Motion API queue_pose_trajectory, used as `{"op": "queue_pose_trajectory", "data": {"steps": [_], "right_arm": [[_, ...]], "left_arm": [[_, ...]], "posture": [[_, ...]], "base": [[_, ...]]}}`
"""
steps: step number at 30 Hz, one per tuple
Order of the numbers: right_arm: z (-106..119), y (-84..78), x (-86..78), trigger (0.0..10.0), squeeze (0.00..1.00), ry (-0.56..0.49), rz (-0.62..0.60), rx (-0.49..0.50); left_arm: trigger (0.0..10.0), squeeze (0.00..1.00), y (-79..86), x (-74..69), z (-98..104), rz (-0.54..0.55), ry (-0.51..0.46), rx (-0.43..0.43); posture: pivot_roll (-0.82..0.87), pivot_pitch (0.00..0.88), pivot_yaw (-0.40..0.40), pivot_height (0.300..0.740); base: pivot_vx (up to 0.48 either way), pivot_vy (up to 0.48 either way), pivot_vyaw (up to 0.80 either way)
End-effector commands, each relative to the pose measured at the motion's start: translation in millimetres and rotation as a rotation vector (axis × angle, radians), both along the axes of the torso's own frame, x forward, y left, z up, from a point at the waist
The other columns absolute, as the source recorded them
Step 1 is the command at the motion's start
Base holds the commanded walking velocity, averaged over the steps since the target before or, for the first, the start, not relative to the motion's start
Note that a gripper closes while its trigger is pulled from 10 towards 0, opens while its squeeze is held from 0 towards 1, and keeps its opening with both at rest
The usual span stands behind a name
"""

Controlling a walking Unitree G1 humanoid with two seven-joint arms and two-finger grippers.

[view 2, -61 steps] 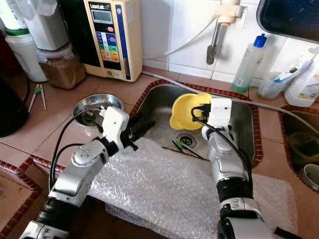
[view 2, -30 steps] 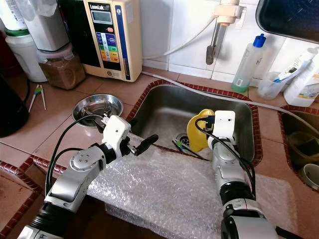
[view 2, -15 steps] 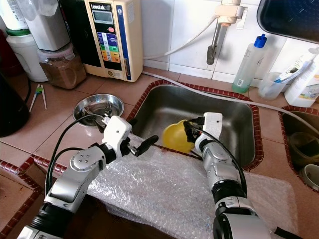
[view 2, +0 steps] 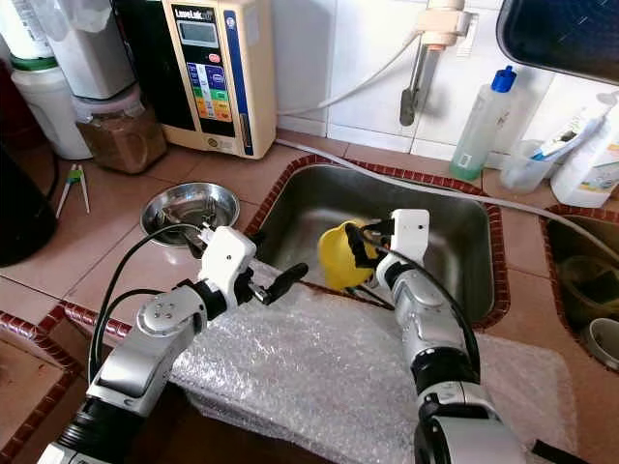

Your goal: Kitchen organization

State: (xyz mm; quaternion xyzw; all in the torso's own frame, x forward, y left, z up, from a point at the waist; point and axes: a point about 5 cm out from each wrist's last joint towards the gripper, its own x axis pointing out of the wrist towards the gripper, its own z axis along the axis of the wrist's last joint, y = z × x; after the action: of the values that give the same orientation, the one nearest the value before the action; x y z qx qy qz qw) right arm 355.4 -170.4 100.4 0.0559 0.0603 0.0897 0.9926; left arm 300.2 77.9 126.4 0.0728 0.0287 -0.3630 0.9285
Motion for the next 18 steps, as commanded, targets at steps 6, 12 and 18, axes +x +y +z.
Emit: {"op": "queue_pose_trajectory", "data": {"steps": [6,12,18], "right_arm": [[9.3,12.9,-2.2,10.0,1.00,-0.130,0.112,-0.265],[6.1,11.2,-3.2,10.0,0.00,-0.111,0.110,-0.246],[10.6,-0.1,0.0,10.0,0.00,-0.118,0.043,-0.269]], "left_arm": [[10.0,1.00,-5.6,1.1,2.7,0.001,-0.014,0.005],[10.0,1.00,-3.8,1.7,2.7,0.013,-0.019,0.010],[10.0,1.00,-2.9,4.2,5.8,0.041,-0.047,0.021]], "posture": [[-0.04,0.000,0.027,0.740],[-0.04,0.000,0.026,0.740],[-0.04,0.000,0.028,0.740]], "base": [[0.000,0.000,0.00],[0.000,0.000,0.00],[0.000,0.000,0.00]]}}
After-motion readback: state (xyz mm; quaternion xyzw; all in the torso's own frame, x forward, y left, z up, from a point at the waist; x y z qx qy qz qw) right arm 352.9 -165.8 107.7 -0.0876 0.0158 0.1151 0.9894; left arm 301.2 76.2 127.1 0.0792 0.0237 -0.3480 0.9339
